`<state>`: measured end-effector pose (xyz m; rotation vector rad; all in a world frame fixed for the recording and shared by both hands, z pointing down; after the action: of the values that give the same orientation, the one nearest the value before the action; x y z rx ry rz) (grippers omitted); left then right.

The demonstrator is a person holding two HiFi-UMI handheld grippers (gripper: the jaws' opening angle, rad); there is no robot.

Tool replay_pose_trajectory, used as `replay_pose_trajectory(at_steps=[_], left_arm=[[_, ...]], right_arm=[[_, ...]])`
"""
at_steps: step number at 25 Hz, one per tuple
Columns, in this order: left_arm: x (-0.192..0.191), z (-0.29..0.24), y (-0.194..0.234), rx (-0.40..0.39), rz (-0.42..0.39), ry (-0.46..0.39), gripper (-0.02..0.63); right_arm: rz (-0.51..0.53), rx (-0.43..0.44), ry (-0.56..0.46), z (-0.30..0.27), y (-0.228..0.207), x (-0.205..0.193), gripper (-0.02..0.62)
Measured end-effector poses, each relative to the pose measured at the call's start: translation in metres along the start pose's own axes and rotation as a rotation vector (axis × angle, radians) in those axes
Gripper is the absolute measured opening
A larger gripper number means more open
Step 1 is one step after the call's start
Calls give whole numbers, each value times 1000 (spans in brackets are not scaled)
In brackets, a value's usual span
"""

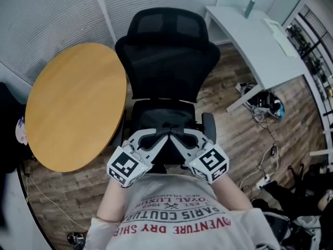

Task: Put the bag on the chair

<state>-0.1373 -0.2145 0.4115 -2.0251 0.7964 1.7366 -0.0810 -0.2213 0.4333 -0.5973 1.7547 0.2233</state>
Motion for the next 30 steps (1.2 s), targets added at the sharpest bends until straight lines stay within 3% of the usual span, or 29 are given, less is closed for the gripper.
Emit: replay_pose_trajectory(at_steps=[9, 18, 24, 30], left_arm=[[-1, -25, 78, -43, -18, 13, 51], [-9, -50, 150, -30, 40, 8, 51], [-22, -83, 174, -35, 82, 30, 51], [-47, -93, 183, -49, 96, 86, 51]], right_arm=[[-20, -75, 15, -58, -46, 10, 44], [-62, -108, 51, -114, -91, 17, 44], [-102, -117, 88, -129, -132, 7, 44], [-135, -128, 135, -141, -144, -16, 46]])
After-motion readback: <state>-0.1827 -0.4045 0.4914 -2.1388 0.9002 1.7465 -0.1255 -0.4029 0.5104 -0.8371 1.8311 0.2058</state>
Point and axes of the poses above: the fingertips, and each gripper's own axes: z backward along the fingers, y to its left, x out of its top, the point moved 3 cm from there along z, backward along the fingers, and after that the axes turned 4 degrees about -y, right-handed, at the moved point
